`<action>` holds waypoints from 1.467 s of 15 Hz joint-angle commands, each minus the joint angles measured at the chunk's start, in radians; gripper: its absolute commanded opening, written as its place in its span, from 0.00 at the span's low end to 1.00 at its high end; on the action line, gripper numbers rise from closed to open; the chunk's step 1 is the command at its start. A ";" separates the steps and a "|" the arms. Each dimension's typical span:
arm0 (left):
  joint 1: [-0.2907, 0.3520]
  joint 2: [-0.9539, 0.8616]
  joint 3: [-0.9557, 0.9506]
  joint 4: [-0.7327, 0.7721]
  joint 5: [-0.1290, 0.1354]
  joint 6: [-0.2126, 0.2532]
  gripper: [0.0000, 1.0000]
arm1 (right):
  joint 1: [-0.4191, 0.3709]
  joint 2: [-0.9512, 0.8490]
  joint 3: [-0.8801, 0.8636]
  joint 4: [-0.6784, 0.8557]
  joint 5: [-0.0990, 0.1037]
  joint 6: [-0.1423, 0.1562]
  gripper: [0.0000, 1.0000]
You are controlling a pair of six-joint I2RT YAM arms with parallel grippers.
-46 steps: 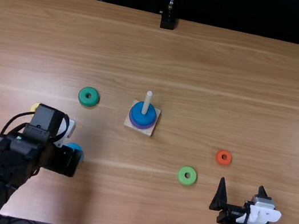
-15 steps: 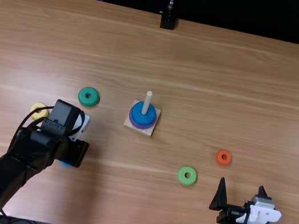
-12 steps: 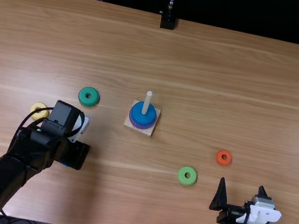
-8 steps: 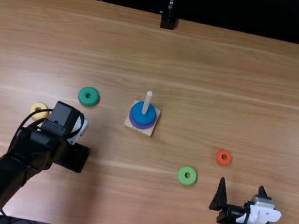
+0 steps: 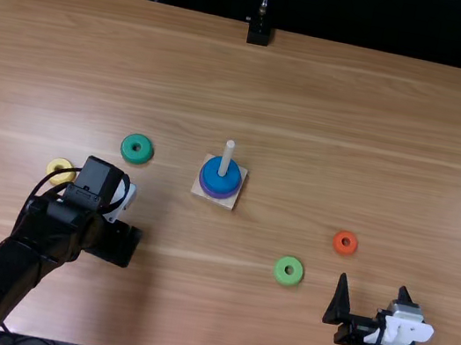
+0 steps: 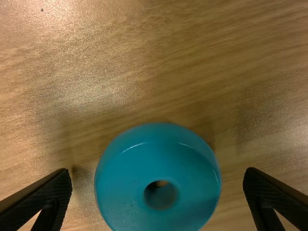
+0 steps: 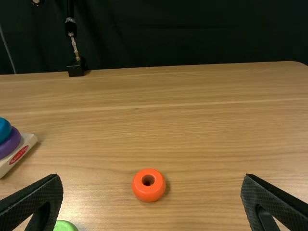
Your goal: Build the Hanoi tower: stack the rings onto the peg from bottom to top in this color order: purple, dark blue, light blue, dark green, light green, yellow, orange.
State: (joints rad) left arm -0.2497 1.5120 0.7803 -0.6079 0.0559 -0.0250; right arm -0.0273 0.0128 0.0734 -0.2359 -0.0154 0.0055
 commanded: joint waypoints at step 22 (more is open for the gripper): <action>-0.008 0.031 -0.012 -0.003 -0.003 0.019 0.14 | -0.011 -0.013 -0.053 -0.074 -0.003 0.002 1.00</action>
State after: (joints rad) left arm -0.2493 1.5314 0.7792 -0.6079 0.0536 -0.0151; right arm -0.0273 0.0128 0.0734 -0.2359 -0.0154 0.0055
